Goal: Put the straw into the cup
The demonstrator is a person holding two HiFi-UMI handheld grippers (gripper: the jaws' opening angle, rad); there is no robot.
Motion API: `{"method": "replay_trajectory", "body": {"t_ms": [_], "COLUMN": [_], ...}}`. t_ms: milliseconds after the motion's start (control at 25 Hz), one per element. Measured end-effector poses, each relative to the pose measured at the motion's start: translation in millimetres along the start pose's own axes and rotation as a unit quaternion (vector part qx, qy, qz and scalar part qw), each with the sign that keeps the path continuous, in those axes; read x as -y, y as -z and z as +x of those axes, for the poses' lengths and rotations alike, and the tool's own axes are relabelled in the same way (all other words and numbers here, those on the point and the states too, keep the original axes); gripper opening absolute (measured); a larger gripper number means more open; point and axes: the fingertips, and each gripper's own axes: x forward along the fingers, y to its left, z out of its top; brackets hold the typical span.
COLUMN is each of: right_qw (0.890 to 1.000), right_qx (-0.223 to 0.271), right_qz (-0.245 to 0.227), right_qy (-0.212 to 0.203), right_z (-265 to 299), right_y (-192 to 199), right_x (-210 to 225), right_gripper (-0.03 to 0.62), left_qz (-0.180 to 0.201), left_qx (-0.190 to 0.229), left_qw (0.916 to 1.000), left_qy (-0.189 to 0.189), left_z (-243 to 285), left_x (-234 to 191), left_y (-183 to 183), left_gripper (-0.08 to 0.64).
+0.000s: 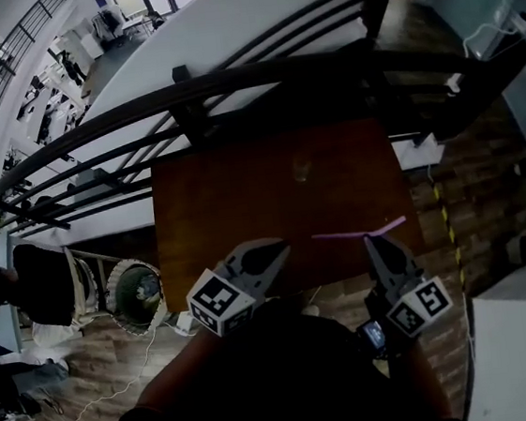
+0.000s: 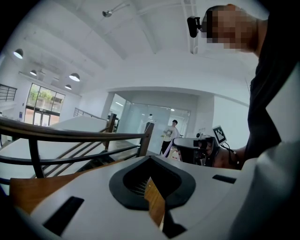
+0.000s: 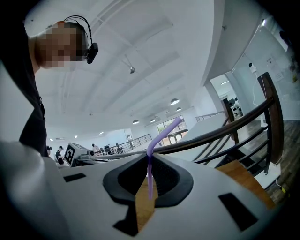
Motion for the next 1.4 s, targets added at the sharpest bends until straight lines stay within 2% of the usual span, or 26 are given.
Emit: {"method": "replay_trajectory", "body": {"t_ms": [280, 640, 840, 1400], "right_qw": [1.0, 0.999, 0.999, 0.994], "right_qx": [-0.009, -0.024, -0.032, -0.058], "right_qz": [-0.011, -0.018, -0.017, -0.032], "right_qy": [-0.007, -0.026, -0.031, -0.082], "right_z": [51.2, 92.4, 102.4, 139.3], "right_y": [6.2, 5.9, 1.6, -21.8], "right_x": [-24.1, -20.9, 3.3, 85.6], "right_gripper": [0.038, 0.037, 0.038, 0.038], "left_qz": [0.005, -0.015, -0.019, -0.04], "left_qx": [0.008, 0.014, 0.018, 0.024], "left_qw": [0.9999, 0.9997, 0.9993, 0.9958], "left_qy": [0.006, -0.013, -0.025, -0.079], "left_z": [-22.0, -21.2, -8.1, 57.7], "left_x": [-42.2, -72.0, -76.8, -91.3], "left_y": [0.1, 2.6, -4.5, -16.2], "left_gripper": [0.011, 0.011, 0.011, 0.01]}}
